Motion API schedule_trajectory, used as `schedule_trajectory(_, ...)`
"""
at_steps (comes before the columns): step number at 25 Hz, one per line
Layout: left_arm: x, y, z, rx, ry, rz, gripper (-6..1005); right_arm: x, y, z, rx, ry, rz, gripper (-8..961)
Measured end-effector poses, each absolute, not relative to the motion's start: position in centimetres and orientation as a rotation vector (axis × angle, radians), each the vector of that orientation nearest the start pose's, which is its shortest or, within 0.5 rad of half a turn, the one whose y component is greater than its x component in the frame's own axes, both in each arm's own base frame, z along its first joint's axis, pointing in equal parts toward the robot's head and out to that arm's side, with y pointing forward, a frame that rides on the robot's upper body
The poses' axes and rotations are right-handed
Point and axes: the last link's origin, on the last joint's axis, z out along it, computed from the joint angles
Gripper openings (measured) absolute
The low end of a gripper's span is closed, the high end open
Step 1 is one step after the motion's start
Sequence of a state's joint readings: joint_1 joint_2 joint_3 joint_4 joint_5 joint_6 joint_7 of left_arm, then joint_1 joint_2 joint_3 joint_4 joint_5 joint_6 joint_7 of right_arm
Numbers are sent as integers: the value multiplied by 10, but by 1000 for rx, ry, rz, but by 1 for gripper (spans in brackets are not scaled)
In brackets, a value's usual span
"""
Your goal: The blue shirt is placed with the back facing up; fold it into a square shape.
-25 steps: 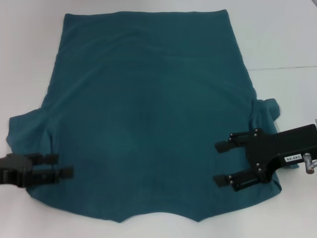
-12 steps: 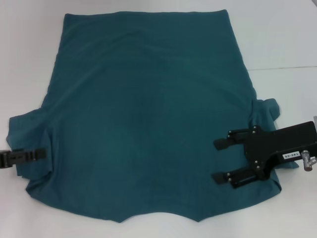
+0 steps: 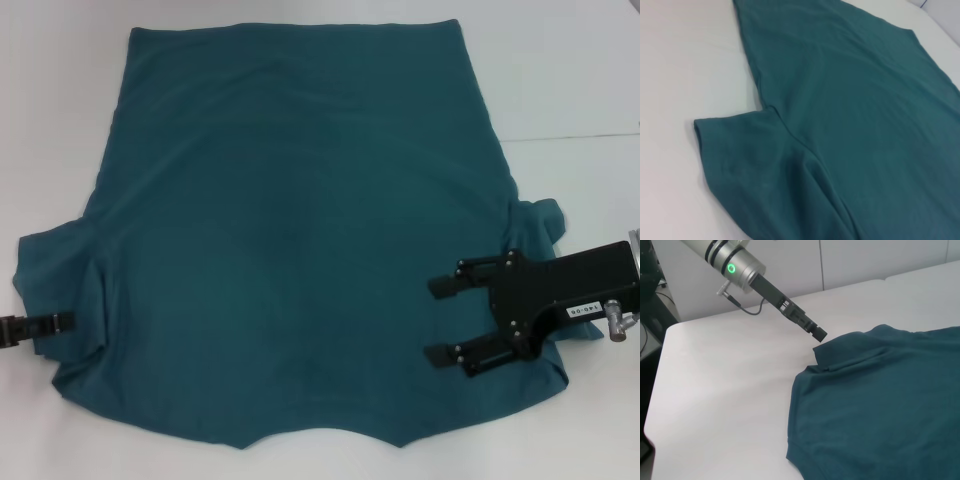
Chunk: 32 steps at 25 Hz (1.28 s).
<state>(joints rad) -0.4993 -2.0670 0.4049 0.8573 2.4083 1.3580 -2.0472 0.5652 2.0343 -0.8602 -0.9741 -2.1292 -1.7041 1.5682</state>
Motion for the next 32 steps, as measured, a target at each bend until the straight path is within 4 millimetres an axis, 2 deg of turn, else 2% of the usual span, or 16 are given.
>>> schedule_trajectory(8, -347, 344, 51, -2090, -1422, -308, 872, 224, 342, 33, -2962, 372, 334, 917)
schedule_trajectory(22, -358, 346, 43, -2036, -1404, -220, 865, 224, 342, 29, -2961, 376, 325, 917)
schedule_trajectory(32, -358, 350, 39, -2007, -1408, -204, 691, 223, 341, 27, -2961, 375, 330, 917)
